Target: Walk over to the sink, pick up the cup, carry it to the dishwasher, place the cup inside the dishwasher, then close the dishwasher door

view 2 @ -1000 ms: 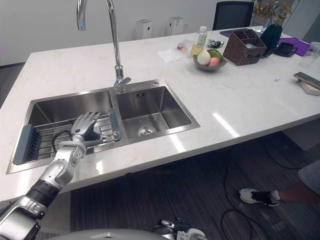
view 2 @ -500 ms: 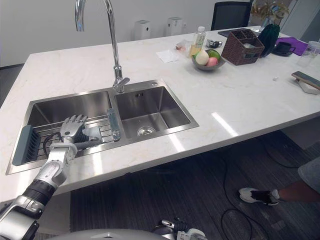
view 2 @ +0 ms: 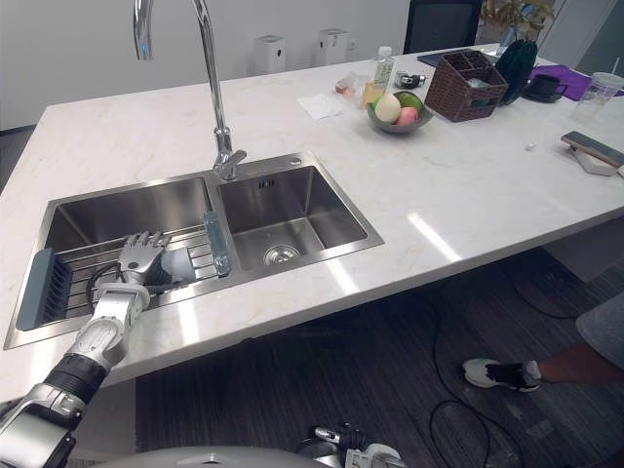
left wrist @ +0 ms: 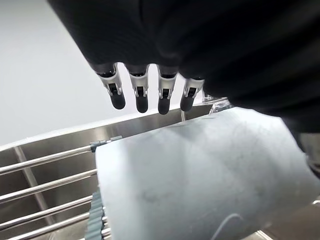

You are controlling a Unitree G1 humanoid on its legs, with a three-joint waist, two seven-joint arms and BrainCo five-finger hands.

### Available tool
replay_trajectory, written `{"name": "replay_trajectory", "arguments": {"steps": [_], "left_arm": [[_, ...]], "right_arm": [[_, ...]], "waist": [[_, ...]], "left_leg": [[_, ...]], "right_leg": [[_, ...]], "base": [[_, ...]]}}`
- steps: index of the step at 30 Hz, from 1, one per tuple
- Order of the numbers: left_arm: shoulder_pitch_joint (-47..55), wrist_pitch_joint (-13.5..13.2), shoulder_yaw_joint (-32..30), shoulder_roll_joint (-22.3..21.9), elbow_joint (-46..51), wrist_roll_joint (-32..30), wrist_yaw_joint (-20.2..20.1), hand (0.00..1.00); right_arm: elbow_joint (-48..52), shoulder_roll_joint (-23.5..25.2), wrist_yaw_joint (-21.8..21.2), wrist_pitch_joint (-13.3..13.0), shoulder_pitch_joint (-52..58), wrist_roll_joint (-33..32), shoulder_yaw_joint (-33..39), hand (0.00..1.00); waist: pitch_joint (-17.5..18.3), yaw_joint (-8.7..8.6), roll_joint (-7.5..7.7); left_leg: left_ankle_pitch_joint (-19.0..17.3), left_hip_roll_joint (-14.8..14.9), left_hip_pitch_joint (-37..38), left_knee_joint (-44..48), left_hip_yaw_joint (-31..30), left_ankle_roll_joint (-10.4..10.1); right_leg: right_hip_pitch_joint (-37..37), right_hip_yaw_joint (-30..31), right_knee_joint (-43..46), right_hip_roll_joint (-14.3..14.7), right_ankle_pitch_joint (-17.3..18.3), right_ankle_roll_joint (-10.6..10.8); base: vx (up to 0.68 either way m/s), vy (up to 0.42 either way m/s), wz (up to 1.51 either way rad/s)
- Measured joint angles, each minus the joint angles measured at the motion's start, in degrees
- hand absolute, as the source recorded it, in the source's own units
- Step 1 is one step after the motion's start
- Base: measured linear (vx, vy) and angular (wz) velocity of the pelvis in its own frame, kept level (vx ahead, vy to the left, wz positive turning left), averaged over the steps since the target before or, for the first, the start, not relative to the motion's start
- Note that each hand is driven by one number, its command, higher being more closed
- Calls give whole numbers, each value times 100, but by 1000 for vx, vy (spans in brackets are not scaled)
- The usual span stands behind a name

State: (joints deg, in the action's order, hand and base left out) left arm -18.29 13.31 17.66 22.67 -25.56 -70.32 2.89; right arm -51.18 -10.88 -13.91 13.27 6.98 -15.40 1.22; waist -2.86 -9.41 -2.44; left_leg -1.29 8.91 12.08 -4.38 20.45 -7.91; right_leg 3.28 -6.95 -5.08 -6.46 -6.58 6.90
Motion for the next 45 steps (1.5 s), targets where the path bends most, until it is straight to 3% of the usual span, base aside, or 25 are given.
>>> {"name": "replay_trajectory", "arguments": {"steps": [16,23,32,41,42,45], "left_arm": [[139,59,-6,2,-292,-295,-82,0],[116,53,-184,-13,-613,253,-314,0],[-90,-214,-299,-12,-901,721,-588,0],[-208,-437,-292,-16,-1001,764,-723,0],[-212,-450,-289,-18,-1002,754,-739,100],[-217,-452,-289,-22,-1004,702,-785,100]], "right_arm": [[-152,-55,-51,-19,-55,4,47,0],[-148,-57,-56,68,-66,5,161,0],[-151,-54,-103,164,-66,62,217,0],[-151,-55,-120,194,-75,196,217,0],[-152,-54,-121,194,-95,195,216,0],[-153,-55,-122,194,-108,195,216,0]], "waist": [[55,-9,-85],[84,-9,-89],[91,-25,-80],[89,-30,-73],[89,-31,-72],[87,-34,-70]], "left_leg": [[-35,16,46,25,49,-9],[-84,30,112,32,157,-34],[-88,41,113,32,162,-39],[-92,55,113,40,163,-45],[-93,58,113,42,163,-46],[-96,61,112,50,163,-49]], "right_leg": [[17,47,-1,23,1,1],[11,149,-3,49,11,0],[-7,157,-3,63,13,3],[-6,158,-3,73,13,3],[-6,158,-3,75,13,3],[-4,158,-3,77,13,3]], "base": [[-3,-3,-1],[-23,-9,-7],[0,0,0],[0,0,0],[0,0,0],[0,0,0]]}}
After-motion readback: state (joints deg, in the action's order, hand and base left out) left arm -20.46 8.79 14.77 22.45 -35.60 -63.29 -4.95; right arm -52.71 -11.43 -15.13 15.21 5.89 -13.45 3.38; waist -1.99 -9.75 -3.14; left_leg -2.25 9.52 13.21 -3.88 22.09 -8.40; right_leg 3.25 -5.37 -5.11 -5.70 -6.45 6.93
